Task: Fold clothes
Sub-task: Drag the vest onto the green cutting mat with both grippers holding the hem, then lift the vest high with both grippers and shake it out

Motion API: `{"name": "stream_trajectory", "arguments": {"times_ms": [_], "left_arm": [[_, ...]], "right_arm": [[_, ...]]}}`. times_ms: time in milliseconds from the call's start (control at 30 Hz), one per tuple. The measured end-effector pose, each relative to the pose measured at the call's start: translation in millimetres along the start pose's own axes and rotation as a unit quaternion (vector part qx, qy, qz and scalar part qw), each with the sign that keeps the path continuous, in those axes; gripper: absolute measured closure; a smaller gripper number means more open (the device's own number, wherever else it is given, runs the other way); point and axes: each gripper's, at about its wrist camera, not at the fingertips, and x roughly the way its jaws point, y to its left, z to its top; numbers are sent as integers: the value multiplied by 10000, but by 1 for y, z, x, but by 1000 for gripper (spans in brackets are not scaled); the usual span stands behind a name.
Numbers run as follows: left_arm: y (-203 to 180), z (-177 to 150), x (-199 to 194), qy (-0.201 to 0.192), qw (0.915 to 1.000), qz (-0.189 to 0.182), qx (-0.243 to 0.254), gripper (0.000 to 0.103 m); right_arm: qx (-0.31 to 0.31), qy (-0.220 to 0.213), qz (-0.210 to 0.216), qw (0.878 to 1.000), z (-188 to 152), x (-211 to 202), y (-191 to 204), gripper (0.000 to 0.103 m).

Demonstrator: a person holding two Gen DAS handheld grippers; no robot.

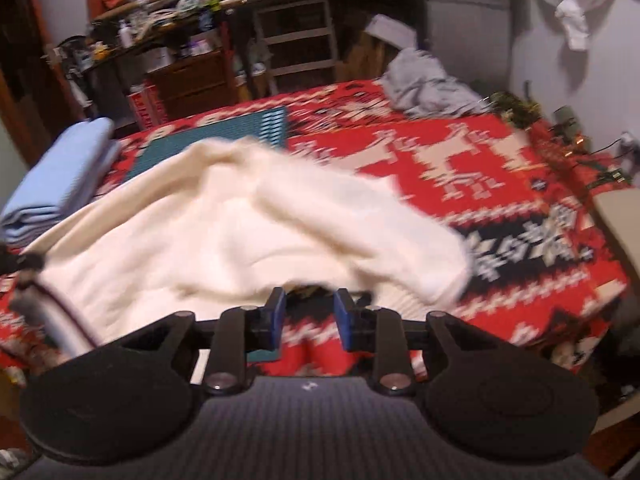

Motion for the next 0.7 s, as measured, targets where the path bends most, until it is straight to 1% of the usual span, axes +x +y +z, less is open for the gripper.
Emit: {"name": "stream_trajectory", "arguments": {"times_ms": [33, 67, 133, 200, 300, 367, 467, 500, 567, 600, 633, 667, 700], "left_arm": [[4, -3, -1, 45, 9999, -69, -74, 97], [6, -6, -2, 67, 9998, -166, -123, 97], [2, -9, -4, 59, 9998, -191, -44, 95], [-3, -10, -2, 71, 9999, -156, 23, 93], [-9, -7, 1, 98, 9998, -147, 63, 93], [-11, -4, 3, 94, 9998, -151, 80, 89], [-15, -2, 8, 124, 9997, -162, 151, 80], [-17, -2, 10, 136, 9996, -166, 177, 78], [-20, -1, 14, 169, 9995, -170, 208, 77], [-21, -1, 15, 184, 9995, -168, 202, 76], [-22, -2, 16, 192, 9995, -165, 194, 75], [-23, -2, 16, 193, 9995, -166, 202, 75], [-25, -2, 16, 190, 9994, -168, 219, 75]], "right_arm": [[-76, -73, -79, 9999, 1, -1, -4, 69], [-157, -149, -155, 9996, 2, -3, -7, 60], [-317, -299, -309, 9986, 4, -5, -15, 51], [-288, -288, -434, 9982, 6, -3, -25, 51], [-96, -180, -470, 9987, 7, 4, -42, 51], [-92, -92, -480, 9988, 6, 9, -49, 51], [-195, 78, -447, 9988, 2, 17, -53, 49], [-234, 129, -459, 9986, 1, 20, -53, 49], [-258, 184, -437, 9985, -2, 25, -55, 49], [-269, 211, -425, 9985, -4, 28, -56, 50], [-297, 234, -394, 9985, -3, 31, -57, 57], [-327, 257, -362, 9985, -3, 34, -57, 83], [-351, 251, -357, 9984, -2, 36, -56, 87]]}}
